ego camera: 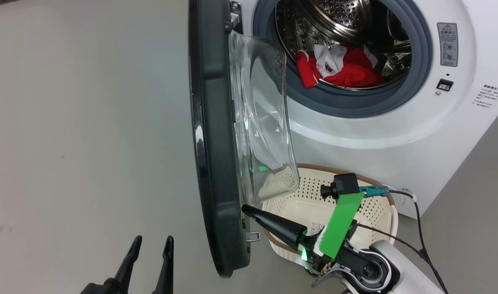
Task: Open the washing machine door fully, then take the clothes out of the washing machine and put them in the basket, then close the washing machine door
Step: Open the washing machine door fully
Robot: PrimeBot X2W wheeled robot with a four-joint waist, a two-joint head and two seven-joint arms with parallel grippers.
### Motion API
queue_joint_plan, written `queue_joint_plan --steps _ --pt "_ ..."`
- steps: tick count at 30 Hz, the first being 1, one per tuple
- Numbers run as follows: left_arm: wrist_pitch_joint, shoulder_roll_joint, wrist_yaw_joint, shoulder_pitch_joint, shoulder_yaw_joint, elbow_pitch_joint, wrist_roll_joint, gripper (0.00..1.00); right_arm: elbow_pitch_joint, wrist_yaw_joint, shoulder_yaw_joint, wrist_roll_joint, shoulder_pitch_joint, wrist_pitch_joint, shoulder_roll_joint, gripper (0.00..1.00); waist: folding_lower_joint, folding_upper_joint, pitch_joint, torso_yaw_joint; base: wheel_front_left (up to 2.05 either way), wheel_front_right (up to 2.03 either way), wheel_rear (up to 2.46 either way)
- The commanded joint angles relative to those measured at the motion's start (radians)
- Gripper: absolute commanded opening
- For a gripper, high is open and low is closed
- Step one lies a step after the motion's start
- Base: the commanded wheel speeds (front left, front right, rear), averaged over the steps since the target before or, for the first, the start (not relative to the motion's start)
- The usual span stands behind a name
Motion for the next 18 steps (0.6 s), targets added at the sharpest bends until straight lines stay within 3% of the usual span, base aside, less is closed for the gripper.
queue_joint_plan --steps 1,18 --pt "-0.012 0.010 -0.006 -0.007 0.028 -0.016 0.006 1.00 -0.021 0.008 -0.002 -0.016 0.007 -0.009 0.018 1.00 0.0000 0.0000 -0.004 -0.003 0.00 0.00 0.00" --pt "-0.012 0.010 -0.018 -0.009 0.041 0.002 0.014 1.00 0.055 0.008 -0.126 -0.123 0.121 -0.029 0.002 1.00 0.0000 0.0000 -0.013 -0.039 0.00 0.00 0.00"
